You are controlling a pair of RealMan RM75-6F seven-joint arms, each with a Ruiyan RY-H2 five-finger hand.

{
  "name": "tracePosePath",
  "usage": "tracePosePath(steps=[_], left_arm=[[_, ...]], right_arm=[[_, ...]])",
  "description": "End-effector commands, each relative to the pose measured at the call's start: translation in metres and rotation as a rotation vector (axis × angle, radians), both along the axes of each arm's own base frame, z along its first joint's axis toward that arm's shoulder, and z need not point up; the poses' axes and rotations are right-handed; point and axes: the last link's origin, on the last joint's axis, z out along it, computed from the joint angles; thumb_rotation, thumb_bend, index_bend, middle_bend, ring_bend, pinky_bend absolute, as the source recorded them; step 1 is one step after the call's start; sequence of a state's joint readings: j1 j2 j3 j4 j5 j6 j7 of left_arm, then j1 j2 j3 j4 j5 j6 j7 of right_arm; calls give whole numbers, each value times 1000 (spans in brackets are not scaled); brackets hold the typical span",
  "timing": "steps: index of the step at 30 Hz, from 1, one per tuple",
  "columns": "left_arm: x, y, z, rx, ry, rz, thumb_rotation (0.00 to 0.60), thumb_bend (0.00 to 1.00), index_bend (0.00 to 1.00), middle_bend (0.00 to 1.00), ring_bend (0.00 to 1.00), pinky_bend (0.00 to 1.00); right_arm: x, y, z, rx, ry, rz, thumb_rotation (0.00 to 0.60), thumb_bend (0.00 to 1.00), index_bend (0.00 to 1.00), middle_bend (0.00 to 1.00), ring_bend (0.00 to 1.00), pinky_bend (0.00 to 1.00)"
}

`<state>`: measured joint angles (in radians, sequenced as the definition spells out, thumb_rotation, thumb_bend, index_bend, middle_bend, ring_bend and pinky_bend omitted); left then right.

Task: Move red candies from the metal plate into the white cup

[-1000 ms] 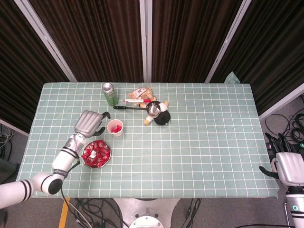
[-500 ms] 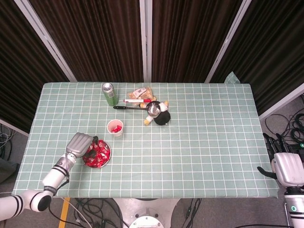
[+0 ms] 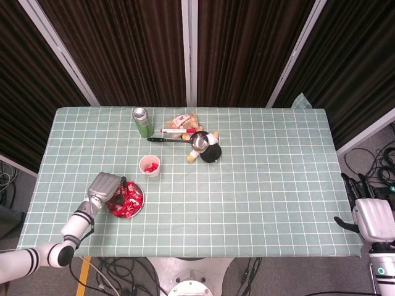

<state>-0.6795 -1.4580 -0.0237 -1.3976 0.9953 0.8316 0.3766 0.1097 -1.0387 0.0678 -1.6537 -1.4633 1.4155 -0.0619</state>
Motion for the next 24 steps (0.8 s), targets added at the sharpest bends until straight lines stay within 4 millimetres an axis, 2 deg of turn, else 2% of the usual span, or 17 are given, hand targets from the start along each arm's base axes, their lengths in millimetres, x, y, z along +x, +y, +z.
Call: tracePosePath(steps=[1,8,15,24], left_arm=[[1,0,-2,-9,5,1,600,360,459,974,945,1000],[7,-1,-4,-4,-11,-27,600,346,456,974,945,1000],[2,1,-8,5,32,-58,600,335,440,973,945,1000],[1,5,-10,-5,59,-81,600,337,475,973,945,1000]], right_arm=[[0,0,0,-1,1,-2,600,18,25,164,4,218],[1,-1,1,-2,5,-2,600,19,24,166,4,219],[1,-1,1,-2,7,-6,600,19,24,168,5,221],[2,0,0,-2,8,-6,600,19,24,168,5,222]])
